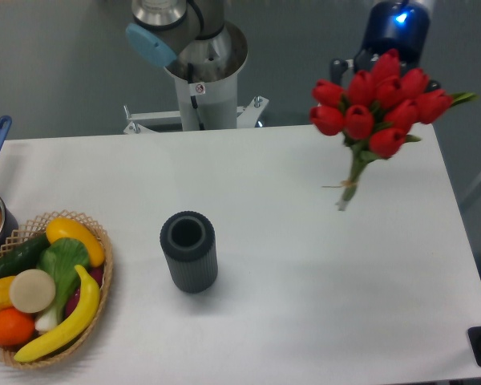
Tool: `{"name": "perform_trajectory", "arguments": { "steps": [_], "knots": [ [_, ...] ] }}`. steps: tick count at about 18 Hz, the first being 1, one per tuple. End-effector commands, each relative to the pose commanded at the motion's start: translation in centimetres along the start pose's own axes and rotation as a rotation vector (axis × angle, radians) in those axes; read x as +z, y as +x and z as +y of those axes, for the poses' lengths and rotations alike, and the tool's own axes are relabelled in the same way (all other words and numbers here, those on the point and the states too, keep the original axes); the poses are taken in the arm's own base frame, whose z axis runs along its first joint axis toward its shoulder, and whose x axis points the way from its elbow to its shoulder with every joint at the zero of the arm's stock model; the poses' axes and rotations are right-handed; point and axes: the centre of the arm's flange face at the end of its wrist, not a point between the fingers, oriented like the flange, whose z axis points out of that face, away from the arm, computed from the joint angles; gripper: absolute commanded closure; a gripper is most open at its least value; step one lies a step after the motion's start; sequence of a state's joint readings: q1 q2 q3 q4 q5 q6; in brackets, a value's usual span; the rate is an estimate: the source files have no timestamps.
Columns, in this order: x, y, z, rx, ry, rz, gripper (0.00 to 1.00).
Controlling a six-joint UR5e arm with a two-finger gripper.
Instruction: Pick up the flowers from the vase
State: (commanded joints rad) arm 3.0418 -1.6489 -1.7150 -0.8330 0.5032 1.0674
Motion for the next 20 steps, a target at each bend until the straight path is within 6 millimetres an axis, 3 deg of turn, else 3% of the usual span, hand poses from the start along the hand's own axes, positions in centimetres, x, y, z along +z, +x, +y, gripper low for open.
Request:
{"name": "perform_trajectory", "arguments": {
  "steps": [4, 20],
  "knots": [
    [-0.8, -1.3, 1.9, -0.031, -0.001, -0.017, 0.52],
    [-1.2, -1.6, 2.4, -0.051, -0.004, -0.025, 0.52]
  ]
}}
